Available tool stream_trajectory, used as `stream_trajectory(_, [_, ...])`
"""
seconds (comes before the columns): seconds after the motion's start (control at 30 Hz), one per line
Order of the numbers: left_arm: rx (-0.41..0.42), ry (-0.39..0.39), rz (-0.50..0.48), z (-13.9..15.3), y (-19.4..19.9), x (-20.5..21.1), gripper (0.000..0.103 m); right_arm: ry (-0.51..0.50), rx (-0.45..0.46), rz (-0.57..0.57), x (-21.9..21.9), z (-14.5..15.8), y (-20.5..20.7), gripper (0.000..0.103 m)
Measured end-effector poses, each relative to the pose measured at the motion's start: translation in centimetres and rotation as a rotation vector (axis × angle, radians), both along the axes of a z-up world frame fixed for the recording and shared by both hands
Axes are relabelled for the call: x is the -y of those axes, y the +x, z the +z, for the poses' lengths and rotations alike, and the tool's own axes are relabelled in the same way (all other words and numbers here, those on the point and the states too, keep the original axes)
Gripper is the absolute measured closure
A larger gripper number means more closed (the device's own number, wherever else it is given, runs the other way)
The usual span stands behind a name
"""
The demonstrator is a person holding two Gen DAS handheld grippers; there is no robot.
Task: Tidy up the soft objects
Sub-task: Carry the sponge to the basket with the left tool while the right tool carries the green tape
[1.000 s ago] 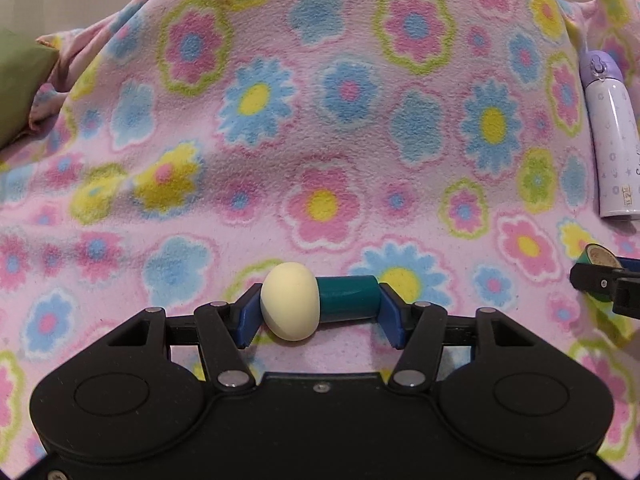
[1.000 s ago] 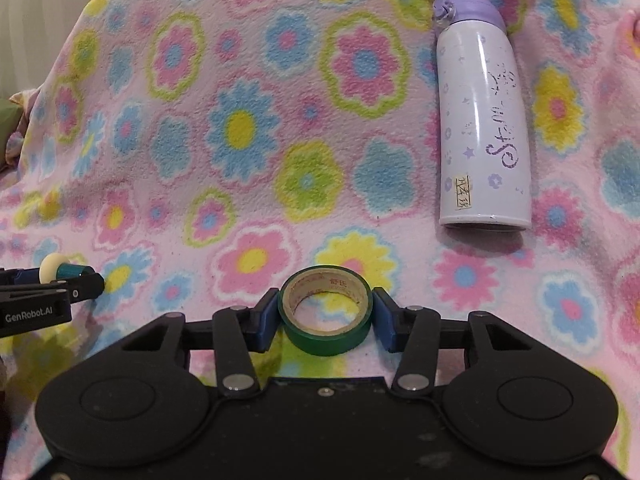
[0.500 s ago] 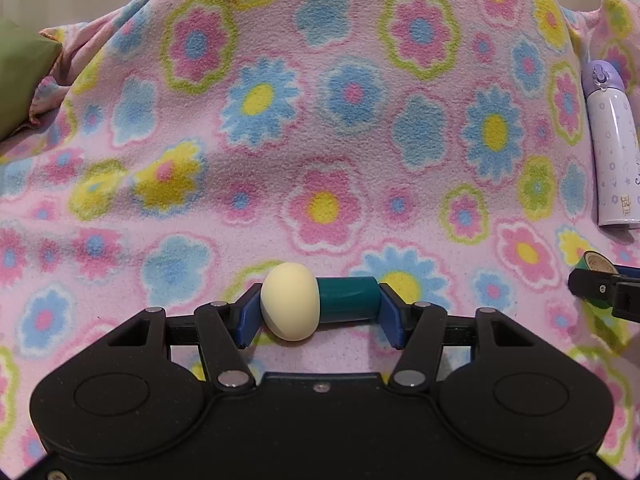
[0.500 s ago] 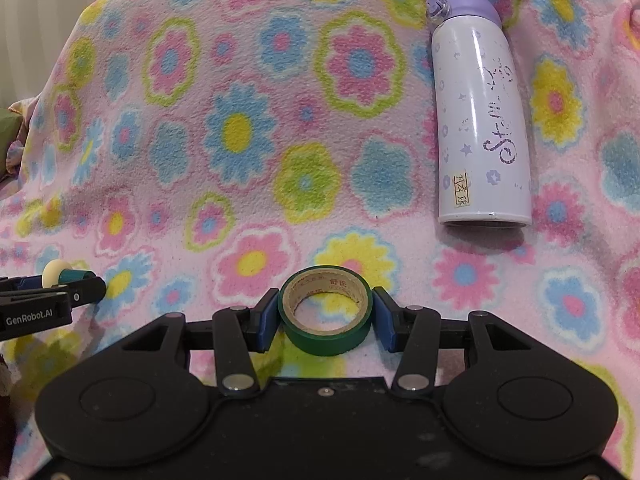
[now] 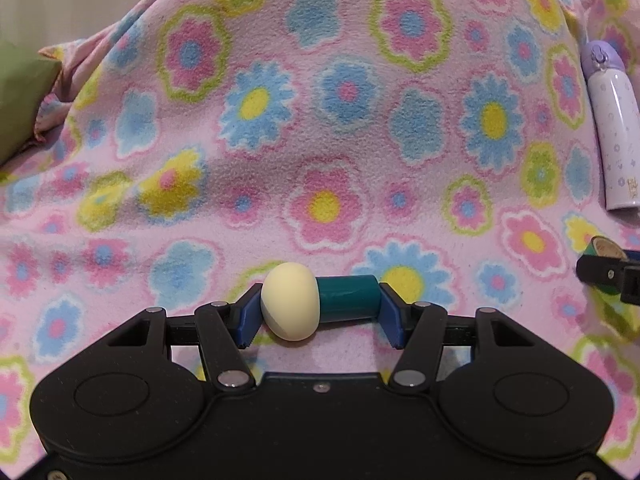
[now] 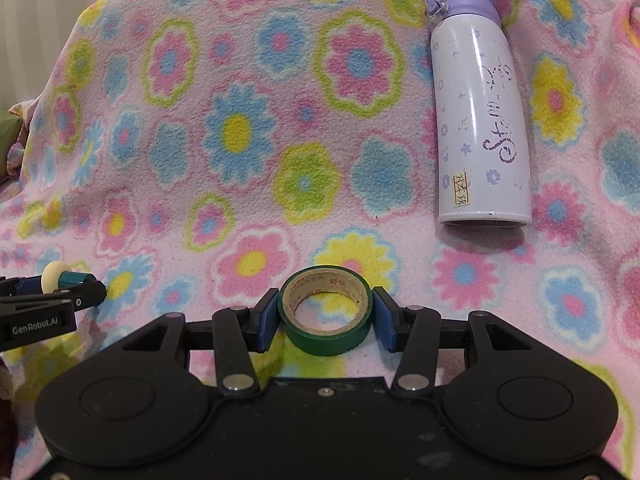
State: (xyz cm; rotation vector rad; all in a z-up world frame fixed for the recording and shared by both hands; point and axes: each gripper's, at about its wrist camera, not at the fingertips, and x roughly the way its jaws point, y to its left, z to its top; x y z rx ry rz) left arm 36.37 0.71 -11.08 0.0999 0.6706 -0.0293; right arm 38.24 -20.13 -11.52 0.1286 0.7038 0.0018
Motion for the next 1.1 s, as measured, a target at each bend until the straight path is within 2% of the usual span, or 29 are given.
stream_trajectory(0.07, [-0.018,0.006,0.024,0.4,-0.3,-0.1,0.048,-0.009,-0.008,0.0,-0.1,0.2,0.0,0.055])
stream_trajectory(0.17, [-0.048,-0.05,0.038,1.7,-1.8,-0.6,0.048,-0.041,-0.028,-0.005,-0.5,0.7,-0.3,0.056])
stream_trajectory(0.27, [-0.054,-0.035,0.037,3.7,-3.9,-0.4,0.048,-0.018,-0.042,0.015,-0.6,1.8,-1.4,0.056])
stream_trajectory(0.37, [-0.068,-0.053,0.036,5.9,-5.7,-0.1,0.048,-0.017,-0.01,0.049,-0.9,3.9,-3.4,0.056])
stream_trajectory(0.47, [-0.08,-0.116,0.0,8.4,-8.0,0.0,0.048,-0.009,0.029,0.073,-1.0,6.4,-5.7,0.056])
stream_trajectory(0.7, [-0.106,-0.104,-0.067,11.9,-13.4,1.5,0.047,0.088,0.12,0.074,-0.1,12.5,-13.3,0.056])
stream_trajectory(0.8, [-0.12,-0.113,-0.118,12.7,-15.5,2.1,0.047,0.134,0.139,0.084,0.2,14.3,-17.2,0.056])
stream_trajectory(0.9, [-0.135,-0.109,-0.154,13.0,-17.8,2.8,0.047,0.133,0.136,0.095,0.1,15.6,-20.3,0.056])
stream_trajectory(1.1, [-0.2,-0.119,-0.185,12.5,-21.4,3.3,0.047,0.131,0.085,0.132,-0.2,15.5,-25.3,0.056])
